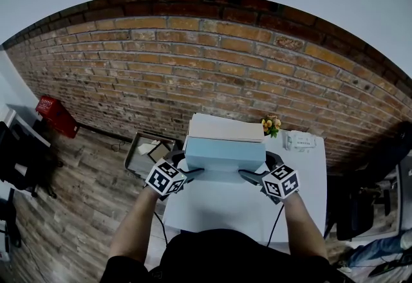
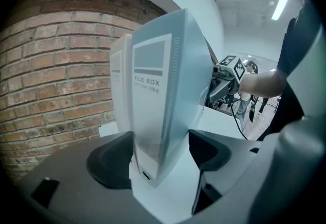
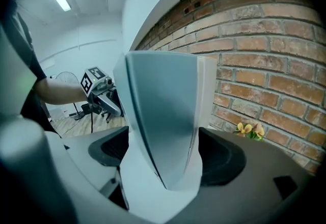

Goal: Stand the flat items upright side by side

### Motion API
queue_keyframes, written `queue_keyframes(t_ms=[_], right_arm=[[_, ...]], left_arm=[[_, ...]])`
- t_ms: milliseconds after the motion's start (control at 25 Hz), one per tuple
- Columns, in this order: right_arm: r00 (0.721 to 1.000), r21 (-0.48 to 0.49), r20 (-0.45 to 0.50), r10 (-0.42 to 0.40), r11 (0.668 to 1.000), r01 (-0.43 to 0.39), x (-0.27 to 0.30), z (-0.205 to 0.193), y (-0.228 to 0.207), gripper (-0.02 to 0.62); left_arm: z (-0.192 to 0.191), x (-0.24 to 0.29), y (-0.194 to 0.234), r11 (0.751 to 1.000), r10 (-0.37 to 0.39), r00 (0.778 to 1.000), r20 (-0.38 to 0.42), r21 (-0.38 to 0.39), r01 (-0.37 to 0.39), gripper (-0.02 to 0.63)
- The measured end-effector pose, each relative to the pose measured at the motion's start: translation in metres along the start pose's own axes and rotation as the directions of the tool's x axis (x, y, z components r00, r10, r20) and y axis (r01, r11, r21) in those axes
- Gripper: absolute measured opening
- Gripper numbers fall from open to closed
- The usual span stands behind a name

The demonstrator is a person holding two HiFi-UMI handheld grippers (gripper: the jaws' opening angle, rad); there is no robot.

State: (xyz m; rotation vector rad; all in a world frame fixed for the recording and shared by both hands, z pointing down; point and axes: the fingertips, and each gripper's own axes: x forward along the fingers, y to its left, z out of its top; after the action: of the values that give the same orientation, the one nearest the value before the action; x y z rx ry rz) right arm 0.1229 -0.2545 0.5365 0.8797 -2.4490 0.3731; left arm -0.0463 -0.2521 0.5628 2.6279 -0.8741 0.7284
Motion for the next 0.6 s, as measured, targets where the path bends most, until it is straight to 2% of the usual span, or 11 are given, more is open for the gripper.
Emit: queue_keyframes(t_ms=[240, 400, 600], right_arm=[[0.996, 0.041, 0.069, 0.062, 0.997, -0.065, -0.010, 0.009, -0.007, 0.452], [0.994, -0.006, 0.071, 0.085, 0.996, -0.085, -0.012, 0.014, -0.007, 0.456], [0.992, -0.070, 0.060, 0.107, 0.992, -0.103, -0.012, 0.014, -0.006, 0.431]], left_arm=[[-0.003, -0.004, 0.003, 1.000, 0.023, 1.000, -0.017, 0.009, -0.023, 0.364], [-0.005, -0.008, 0.005, 0.999, 0.040, 0.999, -0.019, -0.005, -0.040, 0.364], [-0.009, -0.011, 0.008, 0.997, 0.074, 0.997, -0.019, -0.037, -0.075, 0.364]])
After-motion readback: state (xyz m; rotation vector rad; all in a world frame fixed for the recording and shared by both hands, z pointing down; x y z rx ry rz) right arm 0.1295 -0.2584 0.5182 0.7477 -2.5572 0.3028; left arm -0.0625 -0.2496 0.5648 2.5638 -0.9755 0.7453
